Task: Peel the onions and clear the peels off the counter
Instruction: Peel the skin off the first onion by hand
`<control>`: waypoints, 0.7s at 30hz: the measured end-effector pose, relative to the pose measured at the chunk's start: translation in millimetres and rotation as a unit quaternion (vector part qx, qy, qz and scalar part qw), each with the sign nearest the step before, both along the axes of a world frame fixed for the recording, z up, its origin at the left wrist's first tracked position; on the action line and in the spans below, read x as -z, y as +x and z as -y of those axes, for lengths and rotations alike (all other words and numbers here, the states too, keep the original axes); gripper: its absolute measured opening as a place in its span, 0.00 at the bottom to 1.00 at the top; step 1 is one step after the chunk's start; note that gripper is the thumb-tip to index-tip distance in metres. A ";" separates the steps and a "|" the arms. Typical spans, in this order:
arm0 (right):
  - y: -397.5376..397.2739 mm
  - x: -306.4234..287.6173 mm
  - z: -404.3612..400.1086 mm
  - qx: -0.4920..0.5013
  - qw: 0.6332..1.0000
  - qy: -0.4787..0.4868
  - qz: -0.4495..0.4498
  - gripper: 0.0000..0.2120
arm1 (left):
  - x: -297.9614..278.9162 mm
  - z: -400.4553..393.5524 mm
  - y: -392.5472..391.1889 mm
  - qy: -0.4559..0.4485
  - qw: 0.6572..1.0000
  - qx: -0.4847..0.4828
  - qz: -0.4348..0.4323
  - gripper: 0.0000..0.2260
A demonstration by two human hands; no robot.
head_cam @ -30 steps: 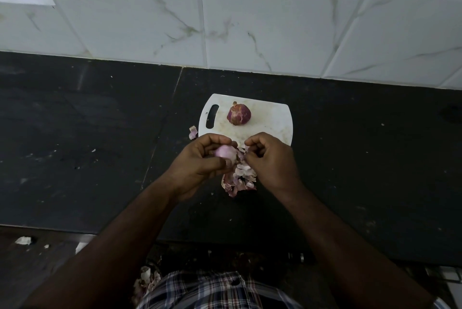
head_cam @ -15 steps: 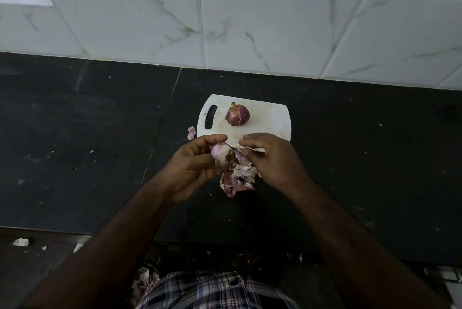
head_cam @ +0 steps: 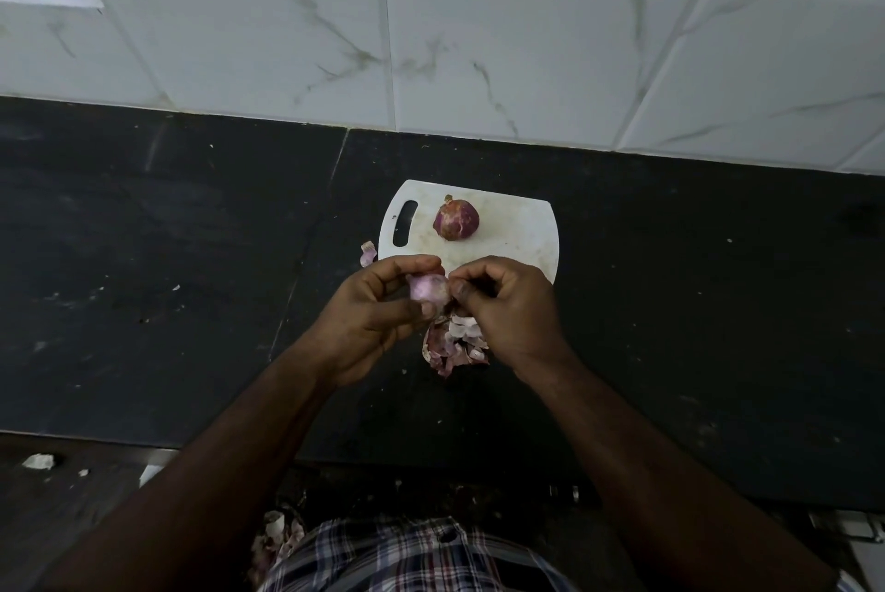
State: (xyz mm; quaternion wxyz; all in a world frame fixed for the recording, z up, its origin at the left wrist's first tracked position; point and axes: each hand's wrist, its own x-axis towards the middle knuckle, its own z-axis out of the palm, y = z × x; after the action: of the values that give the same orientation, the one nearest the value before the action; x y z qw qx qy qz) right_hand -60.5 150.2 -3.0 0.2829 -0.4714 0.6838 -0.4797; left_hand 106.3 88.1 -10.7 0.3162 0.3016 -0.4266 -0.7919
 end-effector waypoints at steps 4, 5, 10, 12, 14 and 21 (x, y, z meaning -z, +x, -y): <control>-3.9 2.8 4.1 0.027 1.000 0.004 0.014 0.08 | -2.9 -1.8 -2.8 -0.005 1.000 0.006 -0.012 0.23; -6.3 2.3 4.2 0.026 0.999 0.004 0.023 0.09 | -2.9 -1.9 -3.5 -0.006 1.000 0.008 -0.012 0.24; -6.3 -9.5 -4.7 -0.091 0.995 0.027 -0.008 0.13 | -1.1 -2.0 -4.0 0.004 1.000 0.011 -0.016 0.25; -4.4 -7.9 -5.6 -0.090 0.995 0.015 -0.044 0.14 | -3.1 -2.5 -4.6 -0.006 1.000 0.013 0.003 0.25; -5.3 -5.9 -3.5 -0.067 0.997 -0.003 -0.046 0.12 | -5.5 -2.6 -5.4 -0.016 1.000 0.021 0.016 0.25; -3.4 -2.9 -1.8 -0.049 0.998 0.025 0.019 0.05 | -6.8 -3.2 -7.2 -0.042 0.998 0.034 0.033 0.27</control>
State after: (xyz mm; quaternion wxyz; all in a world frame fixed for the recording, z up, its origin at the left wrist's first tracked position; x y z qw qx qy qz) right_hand -64.0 152.0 0.0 0.3307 -0.4876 0.6663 -0.4572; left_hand 99.1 91.3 -3.9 0.2871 0.2993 -0.4800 -0.7730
